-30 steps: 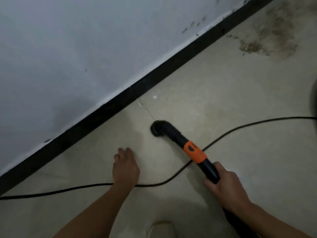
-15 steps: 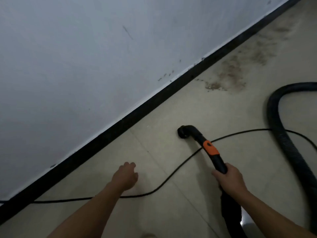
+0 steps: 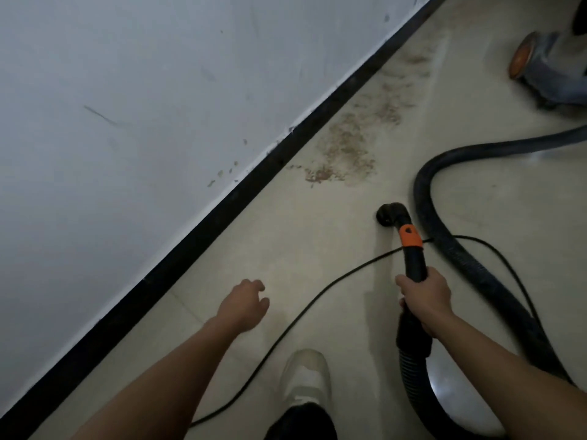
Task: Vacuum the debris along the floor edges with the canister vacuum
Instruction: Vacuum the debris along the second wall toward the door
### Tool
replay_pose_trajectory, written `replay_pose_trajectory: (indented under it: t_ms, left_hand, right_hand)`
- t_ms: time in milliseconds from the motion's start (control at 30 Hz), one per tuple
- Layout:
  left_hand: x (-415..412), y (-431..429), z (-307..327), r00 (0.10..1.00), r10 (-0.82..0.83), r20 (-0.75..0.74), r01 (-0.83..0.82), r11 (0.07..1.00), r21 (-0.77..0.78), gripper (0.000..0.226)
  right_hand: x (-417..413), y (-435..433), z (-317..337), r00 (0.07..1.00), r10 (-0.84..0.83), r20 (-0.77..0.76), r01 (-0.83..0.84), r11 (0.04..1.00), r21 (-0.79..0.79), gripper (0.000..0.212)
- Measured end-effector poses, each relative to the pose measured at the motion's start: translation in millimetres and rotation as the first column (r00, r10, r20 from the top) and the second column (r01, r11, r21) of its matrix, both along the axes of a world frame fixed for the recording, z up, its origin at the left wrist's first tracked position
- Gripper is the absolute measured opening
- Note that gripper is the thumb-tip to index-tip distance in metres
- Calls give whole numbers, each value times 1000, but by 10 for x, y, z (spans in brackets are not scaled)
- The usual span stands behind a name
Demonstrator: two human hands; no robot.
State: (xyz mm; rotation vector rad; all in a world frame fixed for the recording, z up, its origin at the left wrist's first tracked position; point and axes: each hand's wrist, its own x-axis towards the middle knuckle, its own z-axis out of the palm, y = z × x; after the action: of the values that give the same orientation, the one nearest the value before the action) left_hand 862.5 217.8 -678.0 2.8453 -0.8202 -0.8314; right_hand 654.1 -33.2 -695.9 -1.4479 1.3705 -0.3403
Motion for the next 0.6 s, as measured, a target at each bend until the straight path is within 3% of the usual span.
replay_pose_trajectory:
  t_ms: [133, 233, 333, 433, 600]
  left_hand:
    - [288, -273, -404, 1000, 6, -15, -6, 1000, 30, 47]
    - [540, -570, -686, 998, 61, 8, -61, 998, -19, 48]
    - [768, -879, -944, 994, 64, 89, -62, 998, -26, 49]
    - [978, -1184, -1128, 982, 85, 167, -87, 996, 2, 59]
    - [1427, -1809, -1321, 949, 207, 238, -191, 978, -89, 66]
  right_hand:
    - [213, -196, -172, 989, 146, -36, -147, 989, -17, 14]
    - [467, -400, -150, 988, 151, 34, -154, 980, 125, 14]
    - [656, -434, -185, 962, 271, 37, -273, 939, 209, 13]
    - [689, -361, -316, 941, 336, -48, -330, 938, 109, 15]
    - [969, -738, -531, 980, 143, -141, -152, 987, -54, 16]
